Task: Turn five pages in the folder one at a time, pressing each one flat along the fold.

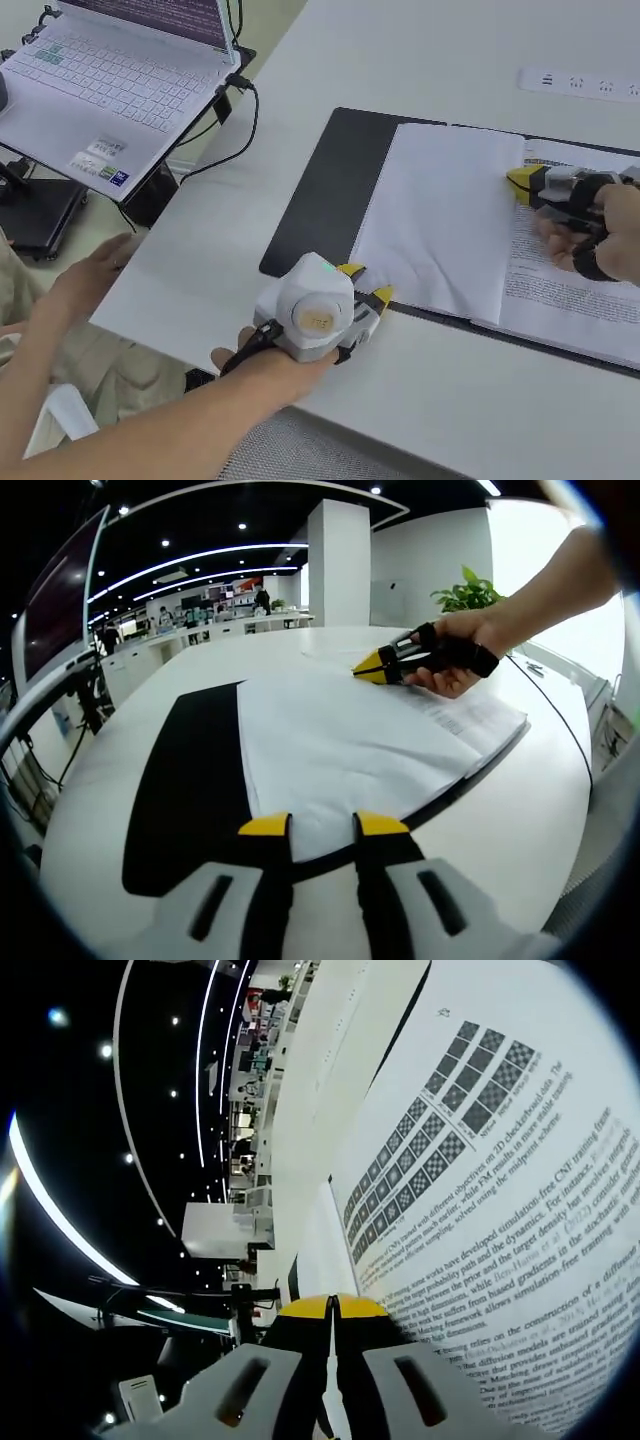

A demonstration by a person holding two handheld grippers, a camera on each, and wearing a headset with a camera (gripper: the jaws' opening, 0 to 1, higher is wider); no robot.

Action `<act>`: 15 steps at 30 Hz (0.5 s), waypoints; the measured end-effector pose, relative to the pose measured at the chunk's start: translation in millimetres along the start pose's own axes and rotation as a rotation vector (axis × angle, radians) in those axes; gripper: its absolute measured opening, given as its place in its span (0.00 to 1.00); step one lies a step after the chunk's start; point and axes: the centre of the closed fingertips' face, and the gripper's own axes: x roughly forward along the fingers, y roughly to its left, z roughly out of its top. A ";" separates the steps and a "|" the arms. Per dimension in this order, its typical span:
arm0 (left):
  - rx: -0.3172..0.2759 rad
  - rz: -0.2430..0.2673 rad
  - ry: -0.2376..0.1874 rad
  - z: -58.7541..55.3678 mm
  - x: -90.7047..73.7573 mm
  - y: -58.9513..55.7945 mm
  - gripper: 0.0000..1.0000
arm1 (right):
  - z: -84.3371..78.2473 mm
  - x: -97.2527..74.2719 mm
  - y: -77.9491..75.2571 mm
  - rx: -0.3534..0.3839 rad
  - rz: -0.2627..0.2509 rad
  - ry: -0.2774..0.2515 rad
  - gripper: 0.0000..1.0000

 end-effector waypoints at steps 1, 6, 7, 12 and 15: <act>0.000 0.000 0.001 -0.1 0.1 0.1 0.22 | -1.1 -0.9 -0.2 0.000 0.000 0.002 0.00; 0.003 -0.001 0.006 -0.7 0.6 0.8 0.22 | -10.7 -7.6 -2.2 -0.006 0.000 0.024 0.00; 0.002 0.000 0.007 -0.7 0.6 0.8 0.22 | -12.4 -9.0 -2.4 -0.005 0.000 0.026 0.00; 0.005 -0.001 0.012 -0.9 0.7 0.9 0.22 | -22.0 -16.1 -3.9 -0.006 0.002 0.042 0.00; 0.008 -0.003 0.012 -0.9 0.8 0.9 0.22 | -27.6 -20.5 -5.0 -0.003 0.007 0.055 0.00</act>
